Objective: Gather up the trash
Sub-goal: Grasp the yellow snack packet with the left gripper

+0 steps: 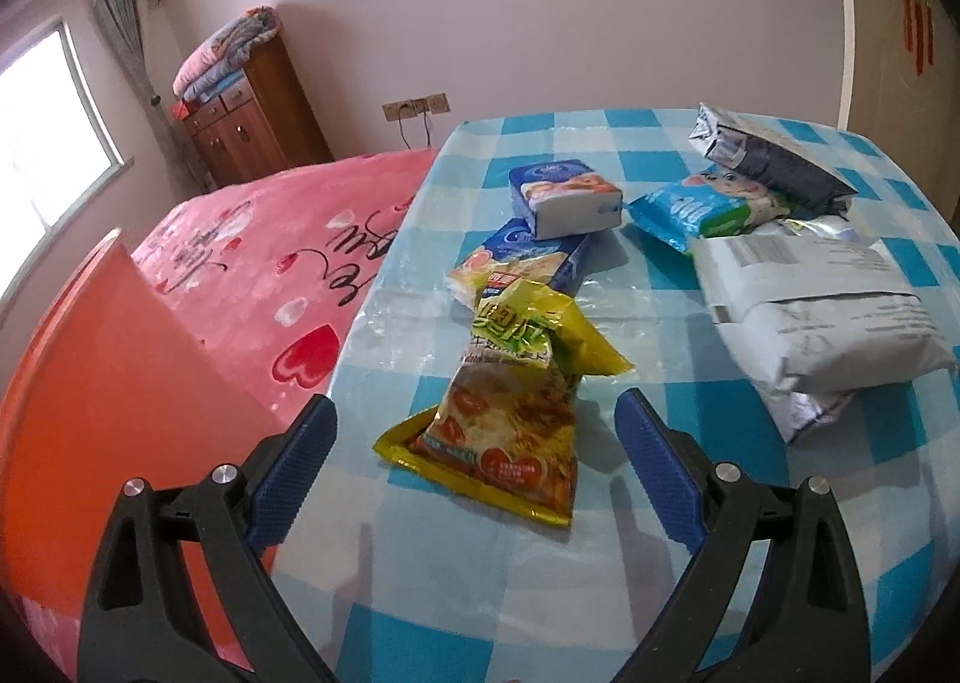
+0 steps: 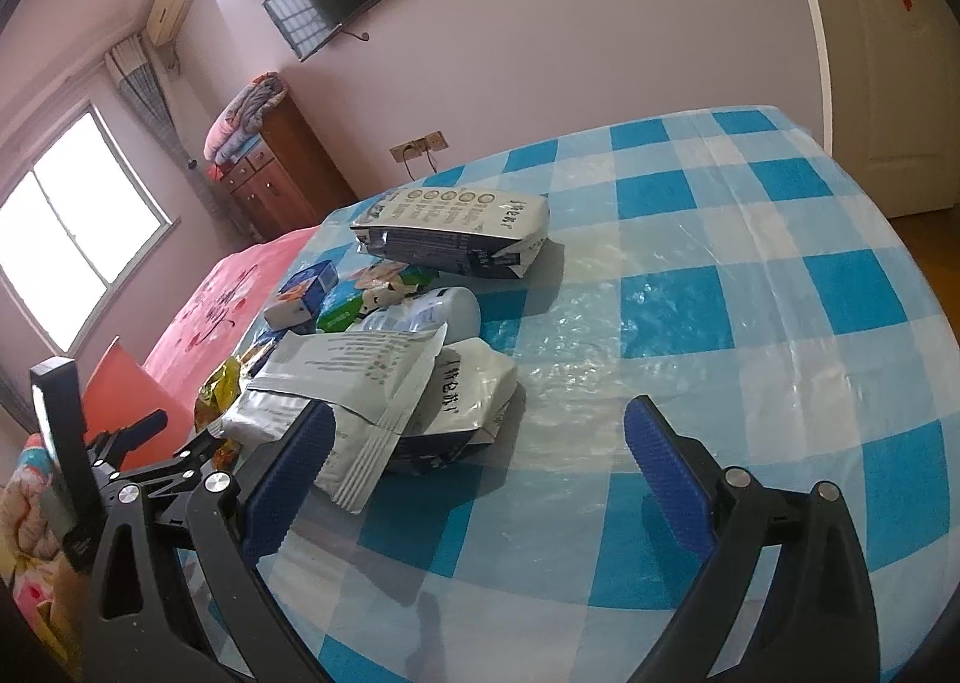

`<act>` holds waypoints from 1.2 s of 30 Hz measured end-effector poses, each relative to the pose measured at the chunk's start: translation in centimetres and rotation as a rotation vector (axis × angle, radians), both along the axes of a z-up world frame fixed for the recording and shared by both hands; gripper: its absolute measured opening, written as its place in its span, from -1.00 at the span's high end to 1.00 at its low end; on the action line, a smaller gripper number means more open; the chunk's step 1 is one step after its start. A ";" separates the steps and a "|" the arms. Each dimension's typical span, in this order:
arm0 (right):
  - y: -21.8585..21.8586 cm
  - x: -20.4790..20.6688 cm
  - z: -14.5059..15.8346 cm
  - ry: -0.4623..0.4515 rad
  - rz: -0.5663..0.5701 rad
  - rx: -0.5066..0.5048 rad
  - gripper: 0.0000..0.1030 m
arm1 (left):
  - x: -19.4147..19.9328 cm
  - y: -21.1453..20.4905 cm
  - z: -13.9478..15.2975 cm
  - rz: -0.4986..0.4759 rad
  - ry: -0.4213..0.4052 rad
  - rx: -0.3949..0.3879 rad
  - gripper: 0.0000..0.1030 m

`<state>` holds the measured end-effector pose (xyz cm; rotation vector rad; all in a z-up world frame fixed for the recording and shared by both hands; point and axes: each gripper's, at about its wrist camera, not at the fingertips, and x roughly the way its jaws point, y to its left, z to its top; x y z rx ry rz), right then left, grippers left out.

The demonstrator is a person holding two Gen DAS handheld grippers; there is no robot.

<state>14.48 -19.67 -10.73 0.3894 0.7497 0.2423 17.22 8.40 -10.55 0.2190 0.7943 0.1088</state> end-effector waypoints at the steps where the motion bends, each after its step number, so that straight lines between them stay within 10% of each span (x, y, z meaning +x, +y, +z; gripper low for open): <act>1: -0.1 0.0 0.0 0.001 0.001 0.001 -0.86 | 0.2 0.2 -0.1 0.000 0.005 -0.008 -0.83; 11: -0.5 0.4 -0.4 0.018 0.007 0.029 -0.86 | 1.6 0.7 -0.7 -0.013 0.033 0.006 -0.48; 16: -0.5 0.4 -0.4 0.018 0.008 0.032 -0.86 | 2.4 0.4 -1.2 -0.023 0.057 -0.013 -0.01; 36: -1.8 0.0 0.3 -0.003 -0.009 0.053 -0.86 | 0.6 -8.9 -0.5 -0.234 0.081 -0.195 0.35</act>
